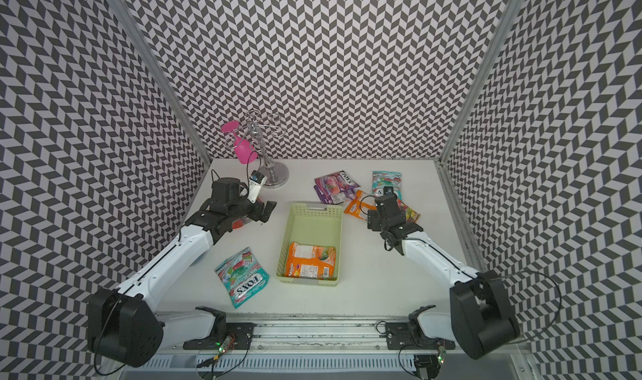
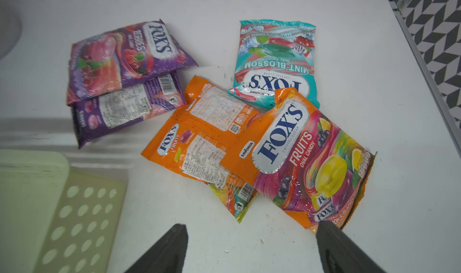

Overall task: Put the candies in the basket
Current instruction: Pick up the candy at the center of the board.

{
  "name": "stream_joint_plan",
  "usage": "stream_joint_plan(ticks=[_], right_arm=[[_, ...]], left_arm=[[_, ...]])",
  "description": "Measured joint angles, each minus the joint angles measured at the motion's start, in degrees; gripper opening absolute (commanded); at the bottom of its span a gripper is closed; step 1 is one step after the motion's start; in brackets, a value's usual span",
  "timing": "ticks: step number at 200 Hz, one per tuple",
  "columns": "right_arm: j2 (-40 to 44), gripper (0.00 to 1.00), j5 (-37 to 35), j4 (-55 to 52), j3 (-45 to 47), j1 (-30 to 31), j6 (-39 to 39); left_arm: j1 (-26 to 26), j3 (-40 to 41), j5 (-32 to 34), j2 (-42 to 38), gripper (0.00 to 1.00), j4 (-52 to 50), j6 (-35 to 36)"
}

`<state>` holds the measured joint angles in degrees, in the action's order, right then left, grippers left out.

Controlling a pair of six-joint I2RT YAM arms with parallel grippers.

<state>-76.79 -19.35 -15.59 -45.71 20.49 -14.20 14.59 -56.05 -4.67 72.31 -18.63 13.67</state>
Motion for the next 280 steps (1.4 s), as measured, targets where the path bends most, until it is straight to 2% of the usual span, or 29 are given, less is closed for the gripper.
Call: stream_joint_plan(ticks=[17,67,122,162,235,280], right_arm=[[-2.32,0.78,-2.64,-1.46,-0.76,0.0,0.13],[-7.74,0.75,-9.9,-5.84,-1.6,1.25,1.75],[-13.44,0.72,-15.85,-7.28,-2.49,4.87,4.15],[-15.5,0.69,-21.05,-7.76,-2.58,5.27,5.7],[-18.53,0.56,-25.94,-4.48,-2.27,5.25,9.81],[-21.59,0.54,-27.61,-0.85,-2.43,4.5,12.61]], left_arm=[[-0.02,0.0,0.96,0.0,0.99,0.11,-0.28],[-0.02,-0.02,2.08,0.0,0.99,0.46,-0.52],[-0.02,-0.02,2.75,0.07,0.99,0.63,-0.52],[-0.02,-0.07,2.91,0.13,0.99,0.61,-0.57],[0.0,-0.13,2.91,0.35,0.99,0.61,-0.55],[0.0,-0.13,2.91,0.35,0.99,0.61,-0.55]])
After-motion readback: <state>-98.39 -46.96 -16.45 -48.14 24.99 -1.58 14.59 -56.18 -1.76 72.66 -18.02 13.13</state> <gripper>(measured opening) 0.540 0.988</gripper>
